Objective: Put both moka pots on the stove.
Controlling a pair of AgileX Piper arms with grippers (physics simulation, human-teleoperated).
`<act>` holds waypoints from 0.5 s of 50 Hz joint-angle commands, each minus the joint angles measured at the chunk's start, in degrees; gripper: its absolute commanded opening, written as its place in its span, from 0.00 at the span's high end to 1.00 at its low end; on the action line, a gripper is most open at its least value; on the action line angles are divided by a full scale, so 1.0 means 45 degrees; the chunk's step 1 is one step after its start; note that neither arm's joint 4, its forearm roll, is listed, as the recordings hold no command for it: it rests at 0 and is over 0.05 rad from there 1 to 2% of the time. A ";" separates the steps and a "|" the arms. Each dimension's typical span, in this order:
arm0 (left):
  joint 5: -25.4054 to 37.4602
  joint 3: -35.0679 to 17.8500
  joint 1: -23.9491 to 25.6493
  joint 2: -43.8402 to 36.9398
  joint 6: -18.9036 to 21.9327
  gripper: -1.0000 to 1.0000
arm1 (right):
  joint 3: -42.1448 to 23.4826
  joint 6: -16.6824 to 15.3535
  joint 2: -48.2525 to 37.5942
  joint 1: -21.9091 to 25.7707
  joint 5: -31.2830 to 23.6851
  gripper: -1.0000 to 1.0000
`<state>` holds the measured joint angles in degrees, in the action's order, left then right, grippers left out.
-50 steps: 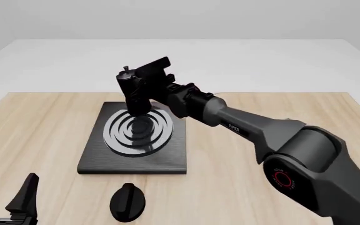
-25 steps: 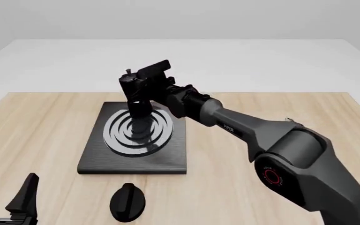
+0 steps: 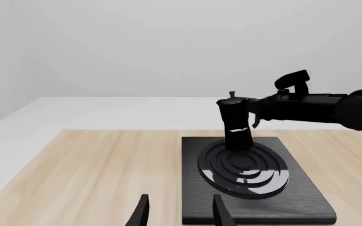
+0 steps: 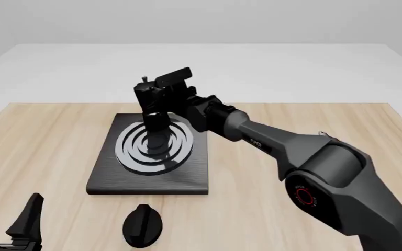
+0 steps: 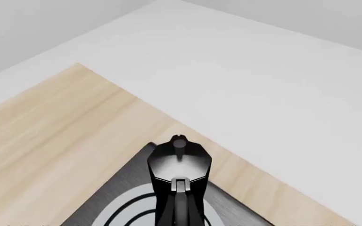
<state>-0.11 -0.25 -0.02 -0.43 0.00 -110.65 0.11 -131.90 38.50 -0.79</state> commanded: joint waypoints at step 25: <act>0.0000 0.0000 0.0000 -0.0002 -0.0002 0.00 | 0.3355 0.0346 0.1549 -0.0203 0.1350 1.00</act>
<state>-0.11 -0.25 -0.02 -0.43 0.00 -99.92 1.29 -126.94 38.13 3.66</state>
